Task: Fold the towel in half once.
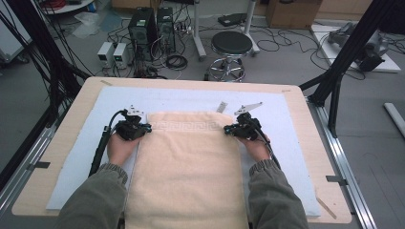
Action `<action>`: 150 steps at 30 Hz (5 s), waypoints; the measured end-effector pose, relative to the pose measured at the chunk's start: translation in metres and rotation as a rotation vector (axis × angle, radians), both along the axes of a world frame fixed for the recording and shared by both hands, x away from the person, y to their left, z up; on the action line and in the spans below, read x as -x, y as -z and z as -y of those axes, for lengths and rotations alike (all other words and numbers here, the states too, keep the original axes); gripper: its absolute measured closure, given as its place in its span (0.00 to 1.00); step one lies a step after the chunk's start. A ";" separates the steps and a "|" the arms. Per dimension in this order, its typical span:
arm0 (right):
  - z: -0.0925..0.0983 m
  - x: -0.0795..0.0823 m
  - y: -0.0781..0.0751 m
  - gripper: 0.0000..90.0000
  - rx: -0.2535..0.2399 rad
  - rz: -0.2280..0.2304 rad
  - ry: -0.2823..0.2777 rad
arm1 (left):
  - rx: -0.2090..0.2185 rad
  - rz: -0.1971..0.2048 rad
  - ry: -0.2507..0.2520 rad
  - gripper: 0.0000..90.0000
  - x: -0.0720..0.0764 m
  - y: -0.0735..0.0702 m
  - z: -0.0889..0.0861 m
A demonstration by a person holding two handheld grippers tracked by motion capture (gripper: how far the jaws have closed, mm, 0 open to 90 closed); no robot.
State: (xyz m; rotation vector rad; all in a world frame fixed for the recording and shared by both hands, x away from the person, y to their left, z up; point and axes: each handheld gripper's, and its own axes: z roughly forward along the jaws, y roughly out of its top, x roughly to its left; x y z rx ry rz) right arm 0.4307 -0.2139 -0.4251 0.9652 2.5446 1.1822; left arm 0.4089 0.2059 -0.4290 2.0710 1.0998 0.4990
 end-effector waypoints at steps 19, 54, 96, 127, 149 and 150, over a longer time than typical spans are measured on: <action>0.005 0.008 0.002 0.96 0.056 -0.040 -0.003 | -0.014 -0.014 0.109 0.64 0.003 0.010 0.010; 0.030 0.201 -0.068 0.76 -0.092 0.125 -0.316 | 0.102 0.137 0.416 0.67 0.197 -0.045 -0.041; 0.022 0.137 -0.010 0.66 -0.005 0.056 -0.214 | 0.087 0.010 0.285 0.71 0.144 -0.008 -0.051; 0.014 0.125 0.006 0.95 0.026 -0.097 -0.385 | 0.007 -0.043 0.313 0.94 0.135 0.001 -0.035; 0.005 -0.013 -0.076 0.95 0.056 0.141 -0.020 | -0.034 0.203 -0.019 0.95 -0.019 -0.090 -0.013; 0.004 -0.018 -0.078 0.91 0.058 0.139 -0.007 | -0.046 0.205 -0.020 0.93 -0.022 -0.093 -0.011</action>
